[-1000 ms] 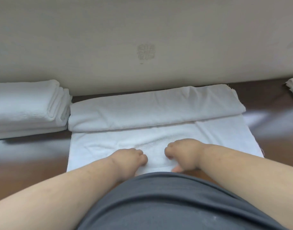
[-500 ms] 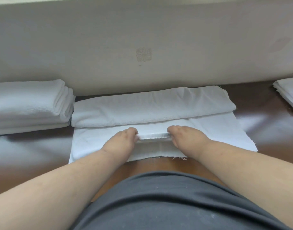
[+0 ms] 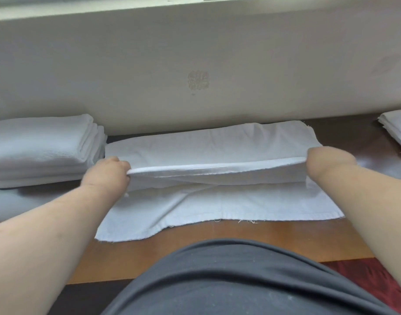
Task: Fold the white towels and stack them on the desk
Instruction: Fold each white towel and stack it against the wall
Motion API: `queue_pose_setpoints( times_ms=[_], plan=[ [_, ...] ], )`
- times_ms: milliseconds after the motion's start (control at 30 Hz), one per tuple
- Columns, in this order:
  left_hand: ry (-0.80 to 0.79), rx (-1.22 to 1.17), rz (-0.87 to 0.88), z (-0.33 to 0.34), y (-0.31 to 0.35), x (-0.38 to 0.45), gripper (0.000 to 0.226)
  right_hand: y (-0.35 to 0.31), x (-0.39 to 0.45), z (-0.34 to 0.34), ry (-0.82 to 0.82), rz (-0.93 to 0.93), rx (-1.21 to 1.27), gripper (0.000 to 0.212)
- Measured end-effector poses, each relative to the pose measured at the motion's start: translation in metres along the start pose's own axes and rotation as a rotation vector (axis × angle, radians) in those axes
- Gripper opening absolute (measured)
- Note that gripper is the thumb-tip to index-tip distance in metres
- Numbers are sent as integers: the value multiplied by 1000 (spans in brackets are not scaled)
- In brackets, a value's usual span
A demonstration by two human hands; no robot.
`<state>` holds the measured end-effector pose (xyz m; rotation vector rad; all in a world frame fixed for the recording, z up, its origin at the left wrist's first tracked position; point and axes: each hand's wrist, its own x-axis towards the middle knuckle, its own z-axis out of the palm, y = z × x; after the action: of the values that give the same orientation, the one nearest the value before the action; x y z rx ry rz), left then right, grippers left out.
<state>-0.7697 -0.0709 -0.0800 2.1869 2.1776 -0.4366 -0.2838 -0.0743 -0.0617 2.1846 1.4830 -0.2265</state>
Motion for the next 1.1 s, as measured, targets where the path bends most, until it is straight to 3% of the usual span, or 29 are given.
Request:
queue_pose_setpoints(
  times_ms=[100, 267, 400, 533, 633, 700, 800, 867, 933, 1000, 1100],
  plan=[
    [-52, 29, -150, -12, -11, 16, 11, 6, 24, -18, -107, 106, 232, 27],
    [-166, -126, -330, -32, -15, 51, 21, -2, 55, -36, -165, 382, 1198, 33],
    [-85, -503, -494, -19, -19, 65, 40, -18, 70, -34, -16, 301, 1396, 40],
    [73, -847, -520, -7, -12, 63, 47, -28, 75, -16, 154, 87, 1181, 54],
    [52, -665, -439, 1, 2, 51, 47, -31, 70, -3, 203, -54, 1050, 53],
    [48, -490, -322, 10, 9, 34, 43, -36, 56, 10, 218, -158, 868, 41],
    [101, -381, -45, 36, 10, -2, 33, -38, 26, 37, 142, -514, 473, 30],
    [-15, -286, 141, 53, 4, -22, 34, -40, 6, 54, -15, -678, 124, 31],
    [-205, -133, 299, 66, -5, -38, 40, -40, -8, 69, -137, -709, -36, 38],
    [-300, -47, 376, 75, -15, -50, 48, -37, -17, 81, -175, -711, -50, 43],
    [-321, -59, 355, 83, -23, -60, 48, -30, -25, 93, -152, -686, 6, 40]
  ],
)
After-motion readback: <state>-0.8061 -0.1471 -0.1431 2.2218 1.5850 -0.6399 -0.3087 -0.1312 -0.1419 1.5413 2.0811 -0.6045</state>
